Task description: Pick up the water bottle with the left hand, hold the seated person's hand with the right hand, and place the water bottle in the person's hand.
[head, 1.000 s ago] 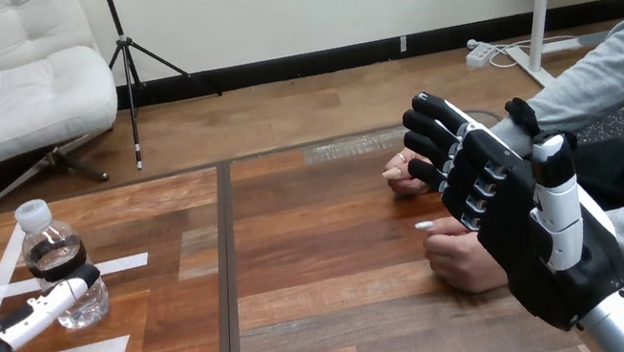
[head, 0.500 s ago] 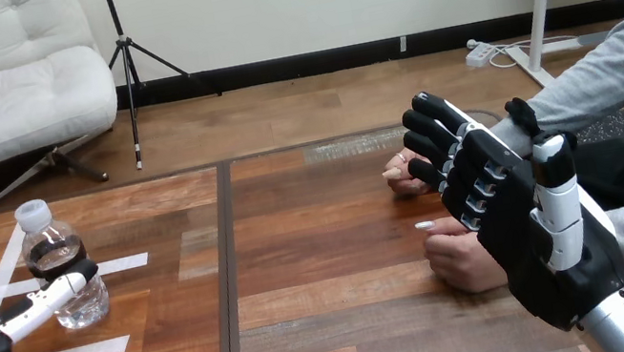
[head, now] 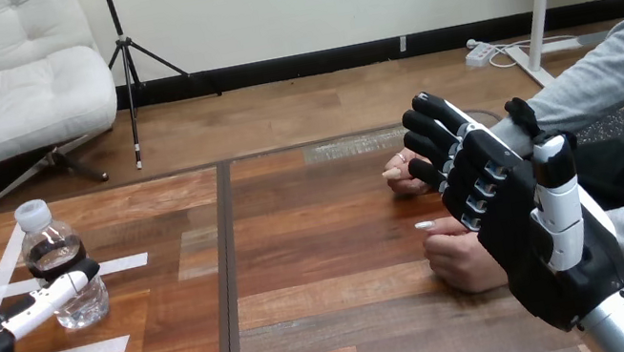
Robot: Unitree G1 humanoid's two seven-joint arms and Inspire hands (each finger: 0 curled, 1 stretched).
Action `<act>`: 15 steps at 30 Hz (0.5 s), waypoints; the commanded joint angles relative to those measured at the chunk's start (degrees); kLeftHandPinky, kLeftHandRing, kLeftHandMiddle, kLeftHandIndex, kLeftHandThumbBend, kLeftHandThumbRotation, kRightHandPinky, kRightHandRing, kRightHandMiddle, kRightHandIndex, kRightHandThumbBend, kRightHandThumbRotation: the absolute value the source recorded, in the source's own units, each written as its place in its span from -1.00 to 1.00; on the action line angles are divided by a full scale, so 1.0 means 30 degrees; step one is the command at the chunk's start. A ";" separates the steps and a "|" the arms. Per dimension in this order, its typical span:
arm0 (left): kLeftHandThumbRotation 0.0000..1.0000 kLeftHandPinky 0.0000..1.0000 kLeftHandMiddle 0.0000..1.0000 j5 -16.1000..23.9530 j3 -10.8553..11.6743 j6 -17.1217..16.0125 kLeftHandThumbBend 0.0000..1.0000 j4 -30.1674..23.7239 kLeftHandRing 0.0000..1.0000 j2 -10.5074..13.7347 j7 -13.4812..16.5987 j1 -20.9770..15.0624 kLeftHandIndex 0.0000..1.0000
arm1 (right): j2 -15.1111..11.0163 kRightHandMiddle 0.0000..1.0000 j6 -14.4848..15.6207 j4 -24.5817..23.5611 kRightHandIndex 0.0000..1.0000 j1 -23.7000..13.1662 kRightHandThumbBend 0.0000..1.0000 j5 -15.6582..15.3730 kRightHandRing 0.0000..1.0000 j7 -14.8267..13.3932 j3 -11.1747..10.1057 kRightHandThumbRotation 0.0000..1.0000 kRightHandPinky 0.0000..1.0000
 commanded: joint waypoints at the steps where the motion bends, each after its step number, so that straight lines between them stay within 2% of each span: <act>1: -0.98 0.95 1.00 0.0041 -0.0245 0.0000 0.97 0.0465 1.00 0.0568 0.0032 -0.2010 1.00 | -0.0163 0.93 -0.0175 -0.1088 0.90 -0.0483 0.93 0.0270 0.97 -0.0015 -0.0140 1.00 0.99; 15: -0.81 0.99 1.00 0.0084 -0.0373 0.0169 0.86 0.1390 1.00 0.0596 0.0021 -0.2867 1.00 | -0.0205 0.93 -0.0319 -0.0868 0.90 -0.0598 0.92 0.0337 0.98 0.0180 -0.0233 1.00 1.00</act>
